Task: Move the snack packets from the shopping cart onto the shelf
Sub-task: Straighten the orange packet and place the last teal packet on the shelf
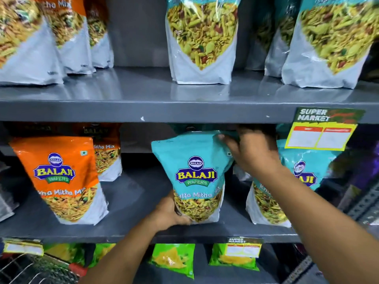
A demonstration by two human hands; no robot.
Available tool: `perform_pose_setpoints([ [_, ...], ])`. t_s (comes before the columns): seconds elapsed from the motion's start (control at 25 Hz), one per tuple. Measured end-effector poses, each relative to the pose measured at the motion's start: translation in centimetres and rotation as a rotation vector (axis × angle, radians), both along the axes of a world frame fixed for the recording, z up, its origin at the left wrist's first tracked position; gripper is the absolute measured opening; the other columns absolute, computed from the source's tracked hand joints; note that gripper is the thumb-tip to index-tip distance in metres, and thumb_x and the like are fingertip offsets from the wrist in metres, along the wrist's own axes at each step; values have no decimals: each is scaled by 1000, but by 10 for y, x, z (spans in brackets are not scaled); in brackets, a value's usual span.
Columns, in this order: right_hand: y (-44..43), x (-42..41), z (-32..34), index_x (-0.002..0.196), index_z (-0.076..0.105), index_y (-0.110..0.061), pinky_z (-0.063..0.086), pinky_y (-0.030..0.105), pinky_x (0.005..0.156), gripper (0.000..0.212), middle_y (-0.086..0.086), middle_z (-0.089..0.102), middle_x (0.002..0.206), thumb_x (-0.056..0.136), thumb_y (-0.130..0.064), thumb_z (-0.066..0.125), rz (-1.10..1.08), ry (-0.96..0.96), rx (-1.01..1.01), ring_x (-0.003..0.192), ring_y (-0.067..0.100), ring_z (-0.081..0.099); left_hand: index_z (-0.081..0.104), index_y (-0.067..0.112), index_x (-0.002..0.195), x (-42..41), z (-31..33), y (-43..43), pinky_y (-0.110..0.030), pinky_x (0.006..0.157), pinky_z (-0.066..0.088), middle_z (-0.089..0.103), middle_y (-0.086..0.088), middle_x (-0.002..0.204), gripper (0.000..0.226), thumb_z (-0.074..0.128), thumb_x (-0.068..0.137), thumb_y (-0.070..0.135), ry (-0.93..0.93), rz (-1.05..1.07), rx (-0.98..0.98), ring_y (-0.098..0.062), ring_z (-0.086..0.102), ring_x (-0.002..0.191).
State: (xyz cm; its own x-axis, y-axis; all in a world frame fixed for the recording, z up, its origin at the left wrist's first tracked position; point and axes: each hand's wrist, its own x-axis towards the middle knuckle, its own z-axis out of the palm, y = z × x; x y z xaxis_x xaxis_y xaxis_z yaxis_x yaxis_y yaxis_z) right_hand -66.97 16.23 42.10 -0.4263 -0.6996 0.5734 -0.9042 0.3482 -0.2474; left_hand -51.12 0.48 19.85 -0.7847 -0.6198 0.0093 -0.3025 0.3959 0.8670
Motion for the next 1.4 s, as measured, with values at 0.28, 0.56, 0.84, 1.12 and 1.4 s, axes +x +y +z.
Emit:
perform_pose_setpoints([
  [0.28, 72, -81, -19, 83, 63, -4, 52, 41, 58, 14, 29, 66, 83, 77, -15, 70, -101, 407, 184, 76, 46, 64, 38, 40, 126, -26, -26, 123, -16, 100, 39, 36, 24, 134, 103, 83, 38, 73, 332, 76, -362, 0, 44, 123],
  [0.56, 77, -95, -14, 89, 65, -3, 48, 42, 62, 16, 28, 68, 89, 73, -3, 67, 11, 270, -47, 83, 48, 64, 45, 21, 129, -174, 19, 133, -46, 106, 46, 64, -2, 129, 108, 94, 32, 26, 208, -170, 155, -17, 57, 123],
  [0.84, 118, -129, -23, 103, 63, -6, 35, 68, 94, 41, 25, 62, 90, 75, -34, 53, -254, 383, -63, 90, 42, 55, 57, 28, 119, -178, -3, 127, -14, 85, 53, 74, 17, 105, 99, 97, 29, 38, 107, -82, 193, 0, 66, 105],
  [1.12, 137, -156, -5, 82, 66, -9, 48, 37, 57, 32, 20, 65, 73, 82, -32, 44, -136, 409, 58, 68, 40, 63, 59, 26, 118, -184, -5, 131, -25, 92, 53, 73, 13, 110, 92, 96, 35, 38, 27, -73, 120, -5, 66, 106],
  [1.4, 128, -134, -103, 137, 30, -21, 48, 35, 97, 65, 4, 55, 133, 85, -52, 53, 161, -860, -625, 119, 17, 57, 55, 18, 126, -188, 0, 142, -32, 97, 54, 71, 5, 116, 99, 96, 37, 29, 75, -100, 155, -8, 66, 108],
])
